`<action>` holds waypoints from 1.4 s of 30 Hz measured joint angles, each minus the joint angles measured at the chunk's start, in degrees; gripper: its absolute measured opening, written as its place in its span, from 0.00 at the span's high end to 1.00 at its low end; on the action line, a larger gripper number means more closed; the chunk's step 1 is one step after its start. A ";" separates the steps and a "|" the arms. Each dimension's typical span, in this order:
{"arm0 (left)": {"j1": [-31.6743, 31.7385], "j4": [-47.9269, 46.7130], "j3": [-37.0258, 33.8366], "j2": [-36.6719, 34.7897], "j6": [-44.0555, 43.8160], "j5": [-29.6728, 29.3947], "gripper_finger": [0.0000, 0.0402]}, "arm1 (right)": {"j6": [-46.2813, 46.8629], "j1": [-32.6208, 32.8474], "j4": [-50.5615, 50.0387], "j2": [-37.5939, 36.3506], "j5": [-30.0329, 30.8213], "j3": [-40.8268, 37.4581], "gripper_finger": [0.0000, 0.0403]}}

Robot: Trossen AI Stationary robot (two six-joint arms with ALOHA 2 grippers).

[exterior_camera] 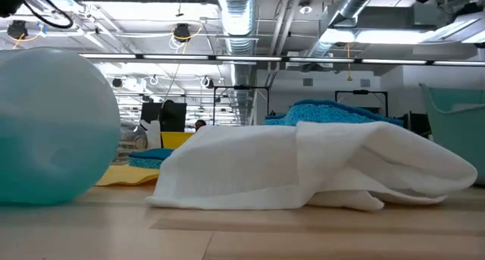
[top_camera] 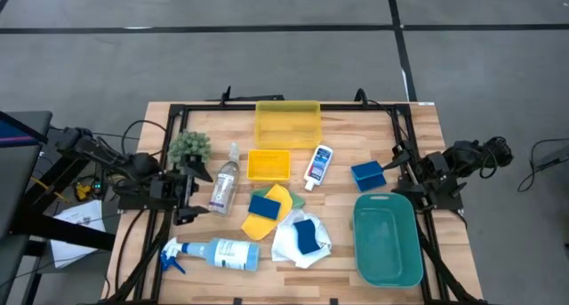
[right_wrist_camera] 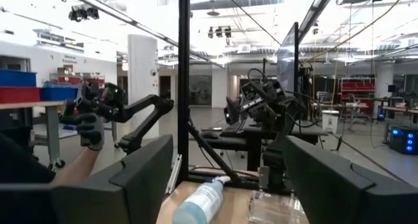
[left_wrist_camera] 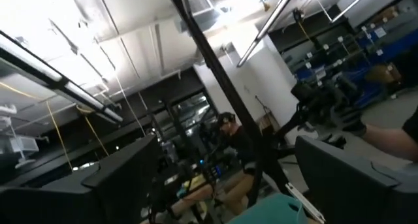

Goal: Pick & Place Kitchen Items
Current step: Put the blue sponge into the bottom yellow bin

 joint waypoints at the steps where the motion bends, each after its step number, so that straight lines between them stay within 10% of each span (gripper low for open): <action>1: 0.02 -0.05 0.38 0.65 0.01 -0.20 0.13 | -0.01 0.00 0.50 0.00 -0.02 0.00 0.30; 13: 0.06 -4.65 6.71 10.05 0.98 -21.92 0.14 | 0.92 0.00 0.41 0.00 0.00 0.00 0.30; 23: 0.10 -5.53 15.41 22.13 3.04 -55.96 0.14 | 0.92 0.00 0.22 -0.02 0.00 0.00 0.30; 34: 0.06 -17.33 23.31 29.23 -4.30 -56.58 0.14 | 0.84 0.00 0.20 -0.01 0.00 0.00 0.30; 42: 0.06 -24.17 26.38 32.42 -9.70 -41.16 0.14 | 0.44 0.00 0.20 0.00 0.01 0.00 0.30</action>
